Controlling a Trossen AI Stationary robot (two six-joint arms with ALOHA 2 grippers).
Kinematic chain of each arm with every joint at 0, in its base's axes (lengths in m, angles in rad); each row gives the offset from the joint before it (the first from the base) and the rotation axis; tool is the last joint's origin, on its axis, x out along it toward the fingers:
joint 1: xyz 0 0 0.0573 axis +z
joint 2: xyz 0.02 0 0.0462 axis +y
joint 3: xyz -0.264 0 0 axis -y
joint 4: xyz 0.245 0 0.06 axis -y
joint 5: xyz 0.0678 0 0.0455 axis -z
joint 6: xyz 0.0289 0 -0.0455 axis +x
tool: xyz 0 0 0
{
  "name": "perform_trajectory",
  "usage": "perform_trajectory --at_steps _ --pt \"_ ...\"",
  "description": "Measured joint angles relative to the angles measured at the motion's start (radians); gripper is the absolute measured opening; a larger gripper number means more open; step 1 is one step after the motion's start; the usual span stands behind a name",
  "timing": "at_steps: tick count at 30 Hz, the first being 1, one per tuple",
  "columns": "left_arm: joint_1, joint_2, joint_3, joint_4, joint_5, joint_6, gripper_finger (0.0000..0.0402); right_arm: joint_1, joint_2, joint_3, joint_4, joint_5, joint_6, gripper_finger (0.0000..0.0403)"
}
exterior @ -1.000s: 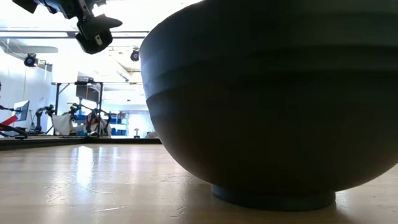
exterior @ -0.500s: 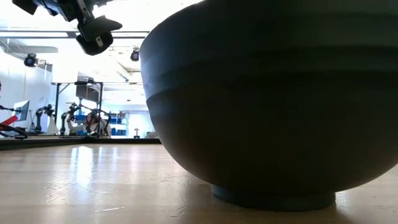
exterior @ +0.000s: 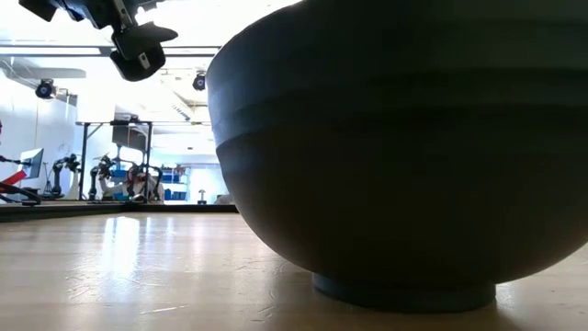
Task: Nest bowls inside each other
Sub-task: Stack the white bowl on the purple bowl
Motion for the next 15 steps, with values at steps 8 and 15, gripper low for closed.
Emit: perform_trajectory --at_steps 8,15 --pt "0.0 -0.004 0.0 0.0 -0.001 -0.08 0.0191 0.002 -0.125 0.223 -0.865 -0.176 -0.092 0.0038" --pt "0.0 0.006 0.0 0.001 -0.064 -0.104 0.0191 0.057 -0.091 0.324 -1.216 -0.345 -0.236 0.0038"
